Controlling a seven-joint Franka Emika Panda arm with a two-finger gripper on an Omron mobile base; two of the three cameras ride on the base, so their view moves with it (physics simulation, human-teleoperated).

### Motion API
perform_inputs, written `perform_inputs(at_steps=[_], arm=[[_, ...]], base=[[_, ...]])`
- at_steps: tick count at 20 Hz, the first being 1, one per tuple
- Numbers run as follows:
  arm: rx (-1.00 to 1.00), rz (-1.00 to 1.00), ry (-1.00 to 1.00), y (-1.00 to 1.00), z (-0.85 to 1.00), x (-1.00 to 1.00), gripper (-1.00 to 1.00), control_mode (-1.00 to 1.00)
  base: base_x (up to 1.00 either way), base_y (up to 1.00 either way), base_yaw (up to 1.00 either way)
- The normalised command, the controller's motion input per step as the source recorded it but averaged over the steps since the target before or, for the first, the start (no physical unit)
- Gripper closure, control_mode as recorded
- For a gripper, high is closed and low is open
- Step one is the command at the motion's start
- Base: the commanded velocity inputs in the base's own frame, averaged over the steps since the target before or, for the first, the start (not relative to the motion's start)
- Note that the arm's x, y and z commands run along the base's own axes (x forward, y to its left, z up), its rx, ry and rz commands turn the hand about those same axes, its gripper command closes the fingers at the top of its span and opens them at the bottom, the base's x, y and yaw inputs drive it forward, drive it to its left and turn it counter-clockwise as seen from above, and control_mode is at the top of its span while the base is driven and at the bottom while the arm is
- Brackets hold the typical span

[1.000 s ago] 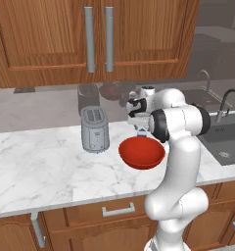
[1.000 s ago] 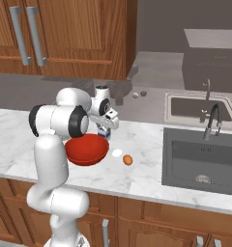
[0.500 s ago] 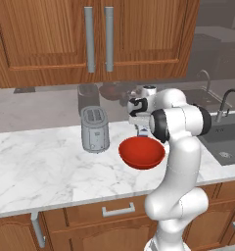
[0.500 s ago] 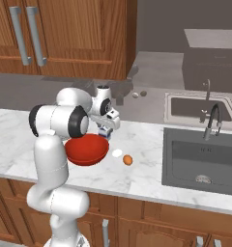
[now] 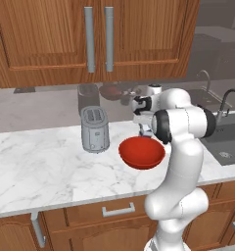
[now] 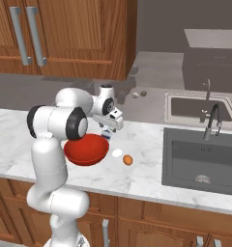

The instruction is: Gather the eggs and milk located in the vicinity of the sink area and place them right next to the bowl.

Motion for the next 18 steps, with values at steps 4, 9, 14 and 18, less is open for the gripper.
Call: perform_inputs(at_steps=[4, 9, 14, 18], arm=[[0.00, 0.00, -0.02, 0.02, 0.13, -0.26, -1.00, -1.00], [0.00, 0.00, -0.13, 0.35, 0.07, -0.24, -1.00, -1.00], [0.00, 0.00, -0.10, 0.19, 0.04, -0.21, -1.00, -1.00], [0.00, 0.00, -0.07, 0.00, 0.09, -0.30, -1.00, -1.00]], base=[[0.00, 0.00, 0.00], [0.00, 0.00, 0.00], [0.00, 0.00, 0.00], [0.00, 0.00, 0.00]])
